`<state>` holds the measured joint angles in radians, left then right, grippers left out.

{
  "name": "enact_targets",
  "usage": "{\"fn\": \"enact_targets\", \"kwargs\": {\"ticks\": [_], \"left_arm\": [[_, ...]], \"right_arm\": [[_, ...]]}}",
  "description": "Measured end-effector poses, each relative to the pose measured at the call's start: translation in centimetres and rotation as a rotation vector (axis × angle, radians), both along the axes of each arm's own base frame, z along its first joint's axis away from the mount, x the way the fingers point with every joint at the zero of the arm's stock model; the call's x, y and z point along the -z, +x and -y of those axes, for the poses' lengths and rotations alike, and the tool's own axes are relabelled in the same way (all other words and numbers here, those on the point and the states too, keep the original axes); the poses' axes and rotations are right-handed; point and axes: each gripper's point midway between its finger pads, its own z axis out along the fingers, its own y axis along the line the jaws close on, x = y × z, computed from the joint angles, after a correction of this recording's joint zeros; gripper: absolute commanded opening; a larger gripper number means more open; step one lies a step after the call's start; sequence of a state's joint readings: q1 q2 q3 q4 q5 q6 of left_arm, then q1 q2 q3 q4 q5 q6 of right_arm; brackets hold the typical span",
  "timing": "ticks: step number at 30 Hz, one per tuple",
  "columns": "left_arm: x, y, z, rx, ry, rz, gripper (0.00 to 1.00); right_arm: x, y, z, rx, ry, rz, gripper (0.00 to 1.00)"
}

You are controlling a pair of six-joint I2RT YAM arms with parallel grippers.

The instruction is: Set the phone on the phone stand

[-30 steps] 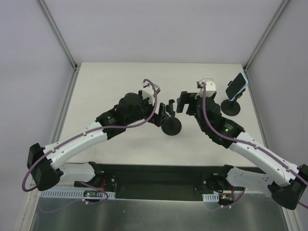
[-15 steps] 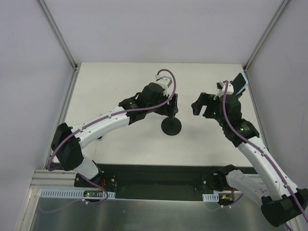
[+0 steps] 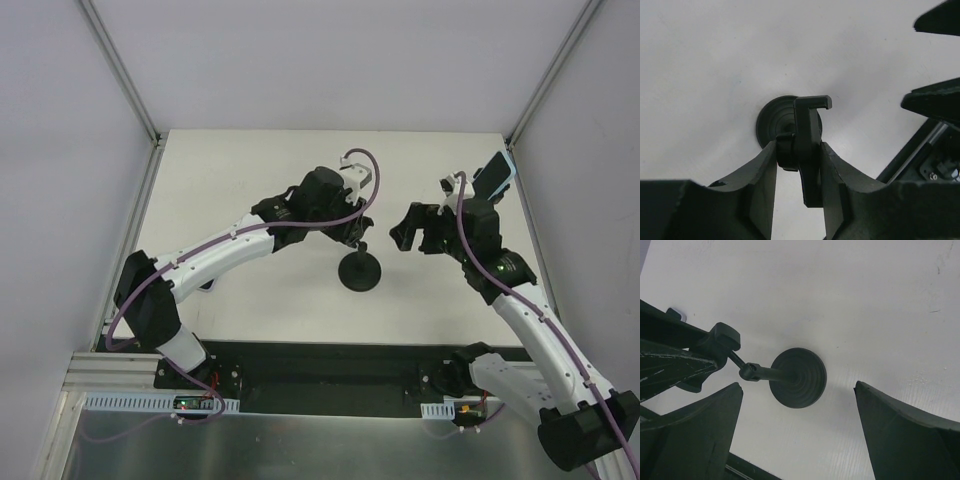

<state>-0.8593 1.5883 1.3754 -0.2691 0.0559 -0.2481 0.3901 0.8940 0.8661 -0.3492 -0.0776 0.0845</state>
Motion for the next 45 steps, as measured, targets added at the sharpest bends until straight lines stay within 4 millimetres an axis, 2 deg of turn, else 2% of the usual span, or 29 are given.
{"fn": "enact_targets", "kwargs": {"ticks": [6,11,13,14,15,18,20,22,25,28,29,31,34,36,39,45], "left_arm": [[-0.3,-1.5,-0.3,0.194,0.000,-0.018,0.21],[-0.3,-2.7,-1.2,0.341,0.010,-0.032,0.21],[-0.3,-3.2,-1.5,0.398,0.010,-0.036,0.31],[-0.3,-3.4,-1.6,0.424,0.007,-0.036,0.36],[-0.3,-3.6,-1.6,0.447,0.004,-0.036,0.48],[-0.3,-4.2,-1.8,0.488,-0.004,-0.046,0.64],[-0.4,-4.5,-1.8,0.499,-0.013,-0.057,0.80],[-0.5,-4.7,-1.9,0.499,-0.016,-0.068,0.86],[-1.1,-5.0,-2.1,0.485,-0.026,-0.075,0.84],[-2.4,-5.4,-2.4,0.463,-0.050,-0.072,0.74],[-2.8,-5.5,-2.6,0.453,-0.056,-0.067,0.68],[-3.3,-5.7,-3.1,0.426,-0.067,-0.071,0.64],[-2.9,-6.1,-3.6,0.388,-0.068,-0.103,0.63],[-2.2,-6.2,-3.8,0.367,-0.057,-0.128,0.68],[-1.4,-6.3,-4.1,0.346,-0.044,-0.153,0.68],[-0.9,-5.8,-4.4,0.307,-0.027,-0.154,0.60]], "right_arm": [[0.7,-0.7,-2.1,-0.157,0.021,-0.032,0.96],[-0.6,-2.1,-5.3,-0.386,0.100,0.019,0.99],[-1.2,-2.7,-6.4,-0.461,0.126,0.039,0.99],[-1.3,-2.9,-6.8,-0.492,0.136,0.045,0.96],[-1.5,-3.2,-7.3,-0.518,0.145,0.049,0.95],[-1.3,-3.7,-8.4,-0.575,0.159,0.045,0.90],[-1.0,-3.9,-9.0,-0.596,0.163,0.035,0.88],[-0.6,-3.8,-9.3,-0.602,0.165,0.028,0.87],[0.3,-3.9,-9.3,-0.600,0.167,0.010,0.85],[0.9,-3.8,-9.4,-0.597,0.168,-0.002,0.80],[1.0,-3.7,-9.4,-0.596,0.169,-0.004,0.77],[1.2,-3.5,-9.5,-0.596,0.170,-0.008,0.76],[1.9,-3.4,-9.7,-0.594,0.169,-0.034,0.74],[2.2,-3.2,-9.8,-0.592,0.169,-0.050,0.73],[2.4,-2.8,-10.1,-0.594,0.174,-0.064,0.71],[1.4,-1.9,-11.3,-0.621,0.216,-0.055,0.59]]}}
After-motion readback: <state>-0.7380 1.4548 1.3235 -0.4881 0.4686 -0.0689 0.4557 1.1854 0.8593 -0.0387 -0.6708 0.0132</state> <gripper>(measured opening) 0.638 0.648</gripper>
